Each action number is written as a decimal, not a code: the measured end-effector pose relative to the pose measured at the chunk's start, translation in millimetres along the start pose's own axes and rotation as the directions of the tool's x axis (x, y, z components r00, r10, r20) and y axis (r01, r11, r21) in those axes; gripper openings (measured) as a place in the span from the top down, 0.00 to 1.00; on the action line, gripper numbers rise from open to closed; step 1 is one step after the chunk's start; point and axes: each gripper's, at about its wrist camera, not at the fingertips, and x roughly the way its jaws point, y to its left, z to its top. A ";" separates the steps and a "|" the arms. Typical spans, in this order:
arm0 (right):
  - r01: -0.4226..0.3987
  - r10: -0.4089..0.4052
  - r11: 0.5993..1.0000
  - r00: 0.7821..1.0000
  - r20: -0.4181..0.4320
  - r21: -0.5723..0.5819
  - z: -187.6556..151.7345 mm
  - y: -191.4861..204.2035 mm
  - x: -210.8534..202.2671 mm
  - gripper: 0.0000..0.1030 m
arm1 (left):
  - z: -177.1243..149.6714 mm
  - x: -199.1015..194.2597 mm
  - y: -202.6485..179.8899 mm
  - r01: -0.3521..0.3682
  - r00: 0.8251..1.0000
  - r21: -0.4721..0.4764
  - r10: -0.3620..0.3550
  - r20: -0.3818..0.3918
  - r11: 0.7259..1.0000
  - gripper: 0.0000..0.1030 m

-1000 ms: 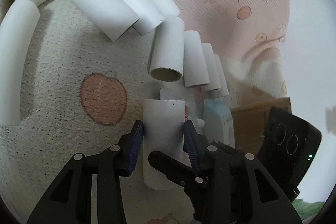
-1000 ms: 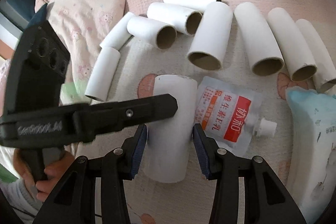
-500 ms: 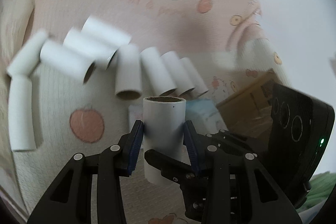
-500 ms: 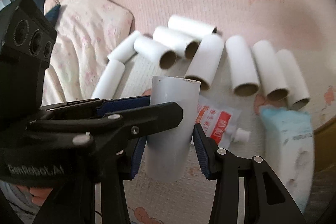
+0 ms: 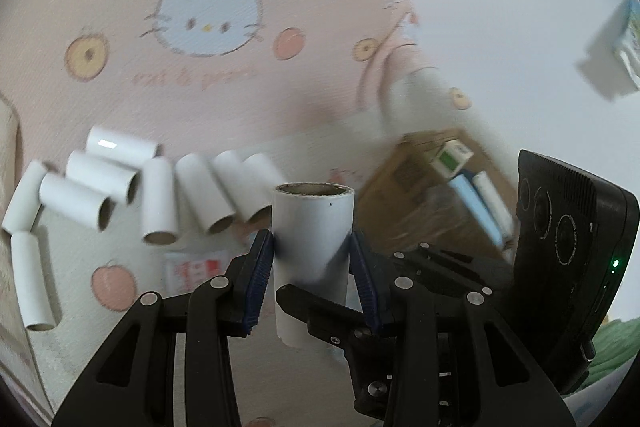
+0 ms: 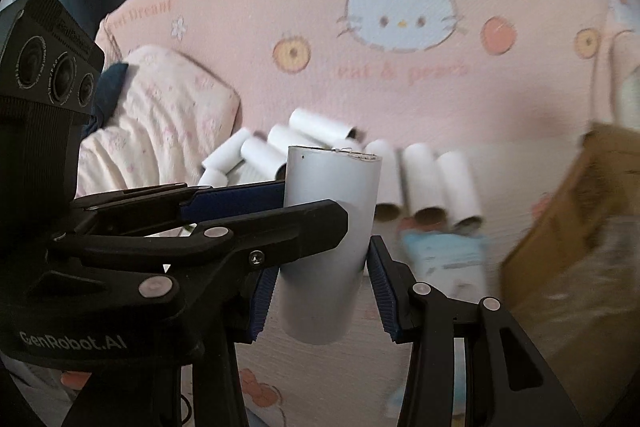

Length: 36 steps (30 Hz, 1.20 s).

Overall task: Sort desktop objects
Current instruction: 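Carry the tube with the left gripper over the cardboard box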

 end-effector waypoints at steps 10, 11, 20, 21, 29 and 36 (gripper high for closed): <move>0.104 -0.104 0.995 0.991 0.089 0.002 16.1 -21.9 -61.3 0.59 | 42.7 -5.1 -62.9 0.080 0.997 0.094 -0.081 0.008 0.992 0.58; 0.112 -0.111 0.994 0.988 0.104 0.000 19.4 -24.4 -68.3 0.59 | 46.7 -7.0 -69.2 0.083 0.996 0.110 -0.085 0.017 0.990 0.58; 0.202 -0.199 0.979 0.955 0.219 0.011 47.0 -56.4 -124.2 0.59 | 95.2 6.4 -120.1 0.142 0.990 0.226 -0.143 -0.014 0.964 0.58; 0.212 -0.211 0.977 0.954 0.215 0.017 48.5 -61.0 -126.8 0.59 | 97.7 11.0 -124.8 0.150 0.989 0.232 -0.149 -0.022 0.961 0.58; 0.246 -0.256 0.966 0.947 0.195 0.075 50.9 -103.1 -142.5 0.59 | 114.6 50.9 -160.2 0.196 0.979 0.245 -0.177 -0.098 0.949 0.58; 0.226 -0.242 0.964 0.964 0.109 0.138 48.7 -151.4 -136.3 0.59 | 122.7 100.9 -176.3 0.216 0.960 0.221 -0.166 -0.225 0.951 0.59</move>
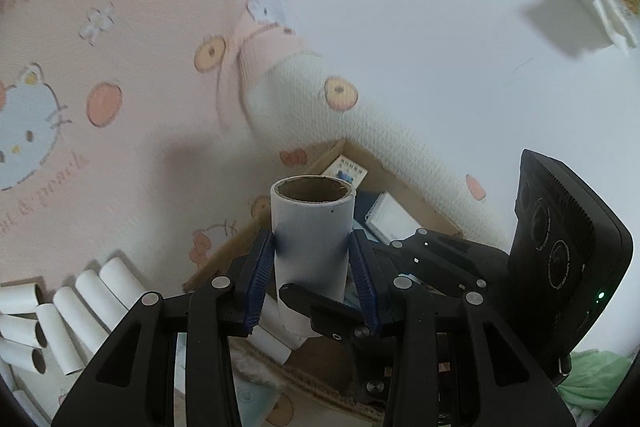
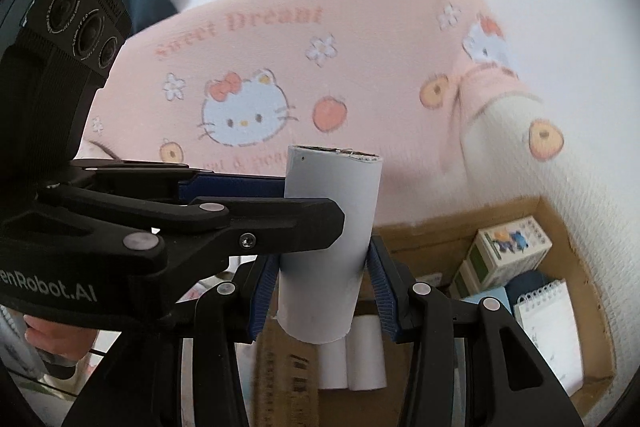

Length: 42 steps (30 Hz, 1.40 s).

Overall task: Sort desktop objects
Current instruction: 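Carry the tube with the left gripper over the cardboard box, then lower the tube into the box and open the left gripper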

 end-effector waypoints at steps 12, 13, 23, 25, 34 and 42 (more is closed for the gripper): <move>-0.010 0.026 0.993 0.990 -0.135 0.116 -15.0 -52.8 24.0 0.59 | 10.3 64.6 -14.3 -0.034 0.982 0.000 0.034 -0.187 0.999 0.55; -0.014 0.031 0.993 0.990 -0.140 0.120 -14.2 -54.9 23.9 0.60 | 9.0 69.4 -17.6 -0.045 0.978 0.011 0.046 -0.205 0.999 0.52; 0.009 0.009 0.996 0.982 -0.188 0.094 -27.3 -63.8 16.2 0.60 | -0.3 94.8 -13.6 -0.020 0.961 -0.130 -0.017 -0.277 0.991 0.51; 0.012 0.005 0.997 0.978 -0.207 0.080 -28.5 -62.9 18.1 0.60 | -3.1 101.0 -8.0 -0.010 0.952 -0.197 -0.051 -0.303 0.980 0.51; 0.045 -0.025 0.997 0.949 -0.314 0.056 -38.1 -74.1 25.0 0.60 | -18.8 133.5 6.9 -0.129 0.917 -0.331 -0.014 -0.399 0.935 0.53; 0.162 -0.140 0.986 0.928 -0.346 0.035 -42.3 -96.9 1.1 0.60 | -25.8 163.7 9.0 -0.205 0.867 -0.363 -0.004 -0.499 0.909 0.53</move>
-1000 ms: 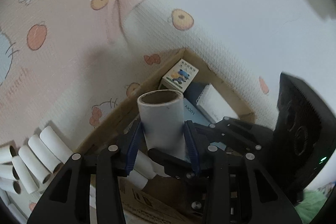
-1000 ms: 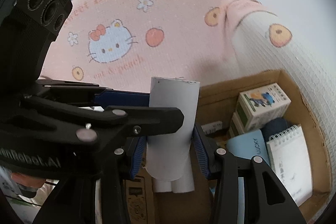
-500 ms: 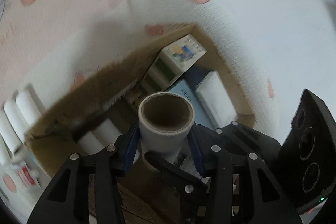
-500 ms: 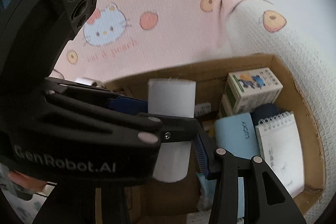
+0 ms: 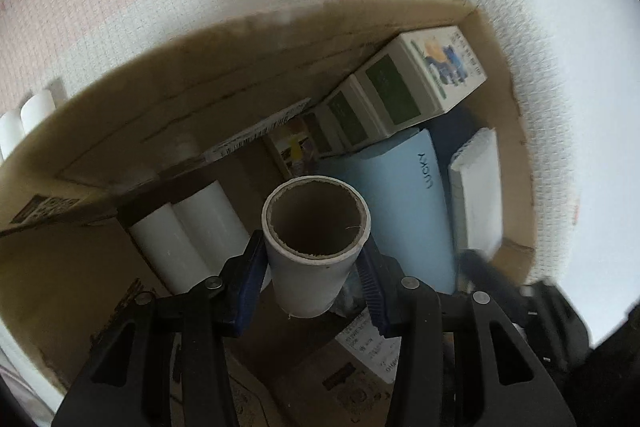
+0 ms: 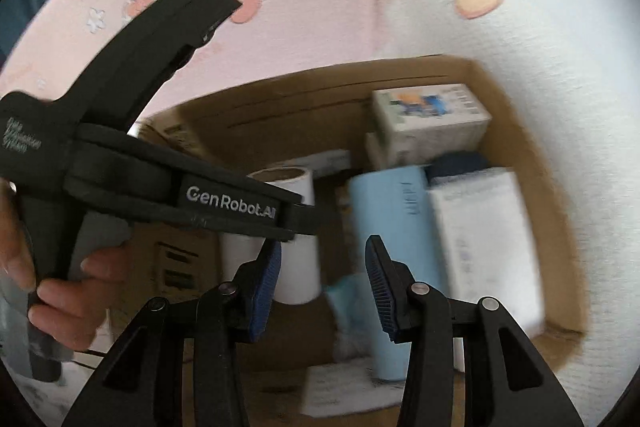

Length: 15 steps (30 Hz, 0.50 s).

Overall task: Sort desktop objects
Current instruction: 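Lower the tube into the box and open the left gripper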

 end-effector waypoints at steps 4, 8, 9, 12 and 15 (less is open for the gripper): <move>0.105 -0.105 0.994 0.994 -0.020 0.003 -1.7 -11.9 -8.3 0.60 | 2.4 11.8 -6.5 -0.037 0.999 -0.014 0.036 -0.023 0.999 0.53; 0.226 -0.226 0.974 0.972 -0.057 -0.010 -5.6 -22.8 -12.3 0.60 | 10.5 20.1 0.1 -0.063 0.997 -0.086 0.060 -0.038 0.994 0.53; 0.248 -0.248 0.969 0.966 -0.075 -0.012 -7.0 -25.3 -12.1 0.60 | 12.0 21.8 4.3 -0.065 0.997 -0.121 0.059 -0.045 0.991 0.53; 0.279 -0.276 0.960 0.954 -0.119 0.009 -11.2 -35.3 -13.8 0.60 | 14.1 28.0 10.5 -0.081 0.996 -0.173 0.071 -0.061 0.982 0.53; 0.301 -0.294 0.953 0.946 -0.133 0.036 -19.0 -42.9 -21.4 0.60 | 13.8 30.7 10.9 -0.110 0.994 -0.192 0.102 -0.047 0.975 0.53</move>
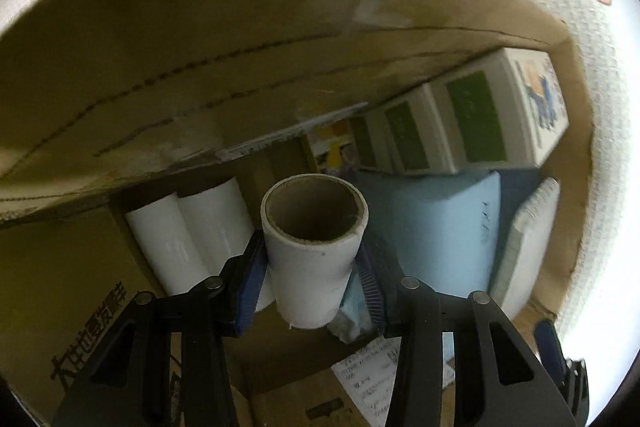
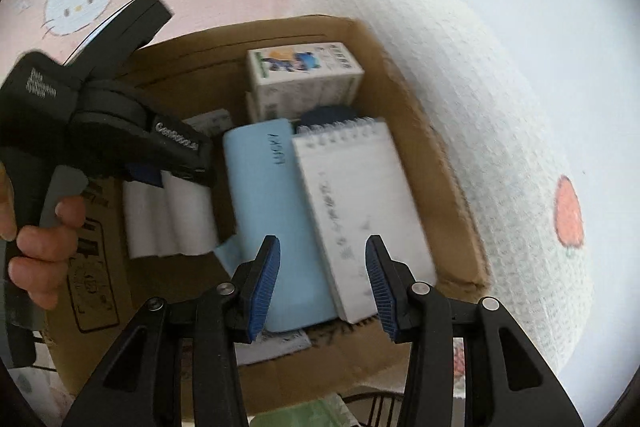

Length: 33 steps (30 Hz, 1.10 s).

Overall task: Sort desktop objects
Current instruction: 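Lower the tube into the box and open the left gripper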

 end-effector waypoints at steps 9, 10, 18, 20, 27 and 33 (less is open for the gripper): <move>0.022 -0.021 0.999 1.000 -0.012 0.041 -5.8 -22.6 -10.7 0.60 | -13.1 8.1 -10.1 -0.138 0.988 -0.036 0.140 0.066 0.990 0.53; 0.022 -0.021 0.999 1.000 -0.014 0.043 -6.8 -24.5 -10.7 0.60 | -16.7 12.6 -10.8 -0.145 0.988 -0.044 0.147 0.051 0.988 0.53; 0.030 -0.029 0.999 0.999 -0.014 0.018 3.0 -1.5 -12.0 0.60 | -42.0 21.3 -25.8 -0.186 0.982 0.019 0.185 0.035 0.982 0.54; 0.036 -0.035 0.999 0.999 -0.018 0.013 0.7 -1.4 -12.1 0.60 | -40.4 24.1 -31.8 -0.191 0.981 0.073 0.193 -0.024 0.979 0.54; 0.037 -0.036 0.999 0.999 -0.038 0.006 -0.5 -1.8 -7.9 0.60 | -22.1 24.5 -16.0 -0.104 0.967 0.072 0.118 -0.224 0.992 0.54; 0.030 -0.030 0.999 0.999 -0.040 -0.011 4.5 3.8 -4.6 0.60 | -23.3 30.6 -19.1 -0.112 0.975 0.083 0.126 -0.183 0.990 0.54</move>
